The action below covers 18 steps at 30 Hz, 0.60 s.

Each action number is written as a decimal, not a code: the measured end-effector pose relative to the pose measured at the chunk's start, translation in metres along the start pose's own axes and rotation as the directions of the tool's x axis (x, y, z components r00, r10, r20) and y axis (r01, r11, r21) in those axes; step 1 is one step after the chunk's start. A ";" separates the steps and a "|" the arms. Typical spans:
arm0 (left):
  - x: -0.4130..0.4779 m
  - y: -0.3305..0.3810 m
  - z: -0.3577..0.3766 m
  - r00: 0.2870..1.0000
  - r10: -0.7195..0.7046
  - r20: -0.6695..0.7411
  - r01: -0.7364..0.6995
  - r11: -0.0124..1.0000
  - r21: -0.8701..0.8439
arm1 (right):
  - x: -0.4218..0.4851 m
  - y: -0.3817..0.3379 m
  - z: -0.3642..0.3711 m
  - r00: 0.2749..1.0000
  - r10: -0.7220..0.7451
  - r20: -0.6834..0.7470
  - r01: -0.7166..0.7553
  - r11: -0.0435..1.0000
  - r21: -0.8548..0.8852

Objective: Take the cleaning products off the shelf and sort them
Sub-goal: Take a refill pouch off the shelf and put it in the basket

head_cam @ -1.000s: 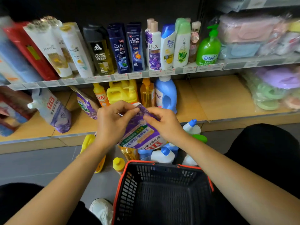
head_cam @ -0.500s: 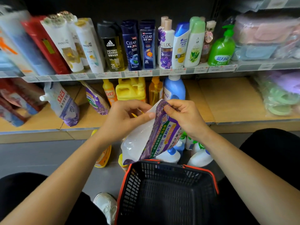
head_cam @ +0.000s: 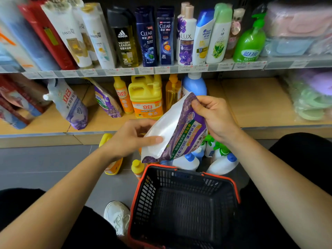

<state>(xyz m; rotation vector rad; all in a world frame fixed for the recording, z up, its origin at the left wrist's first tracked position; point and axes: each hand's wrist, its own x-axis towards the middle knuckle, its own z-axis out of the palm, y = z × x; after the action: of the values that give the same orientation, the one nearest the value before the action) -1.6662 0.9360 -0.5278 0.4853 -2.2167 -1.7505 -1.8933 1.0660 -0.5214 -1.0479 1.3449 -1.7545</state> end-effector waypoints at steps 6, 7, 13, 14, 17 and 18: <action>-0.018 -0.001 0.016 0.855 0.504 -0.121 -0.332 0.712 0.619 | 0.004 -0.001 -0.004 0.990 0.019 -0.142 -0.012 0.998 0.055; -0.021 -0.004 0.019 0.834 0.547 -0.075 -0.359 0.640 0.680 | 0.005 -0.002 -0.004 0.988 0.019 -0.152 -0.011 0.998 0.057; -0.025 -0.016 0.026 0.836 0.549 -0.003 -0.363 0.557 0.747 | 0.008 -0.002 -0.006 0.982 0.027 -0.188 -0.014 0.997 0.074; -0.024 -0.017 0.026 0.817 0.577 0.006 -0.386 0.540 0.748 | 0.009 -0.002 -0.006 0.981 0.029 -0.193 -0.014 0.997 0.077; -0.023 -0.020 0.027 0.717 0.695 -0.055 -0.416 0.489 0.767 | 0.010 0.000 -0.007 0.980 0.034 -0.195 -0.018 0.997 0.080; -0.023 -0.021 0.028 0.677 0.729 -0.099 -0.399 0.477 0.783 | 0.010 0.000 -0.007 0.981 0.037 -0.193 -0.021 0.996 0.087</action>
<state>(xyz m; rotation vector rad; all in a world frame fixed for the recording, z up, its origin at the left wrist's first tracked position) -1.6545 0.9658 -0.5545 0.1576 -2.2454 -0.3187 -1.9038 1.0603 -0.5205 -0.8236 1.3815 -1.9143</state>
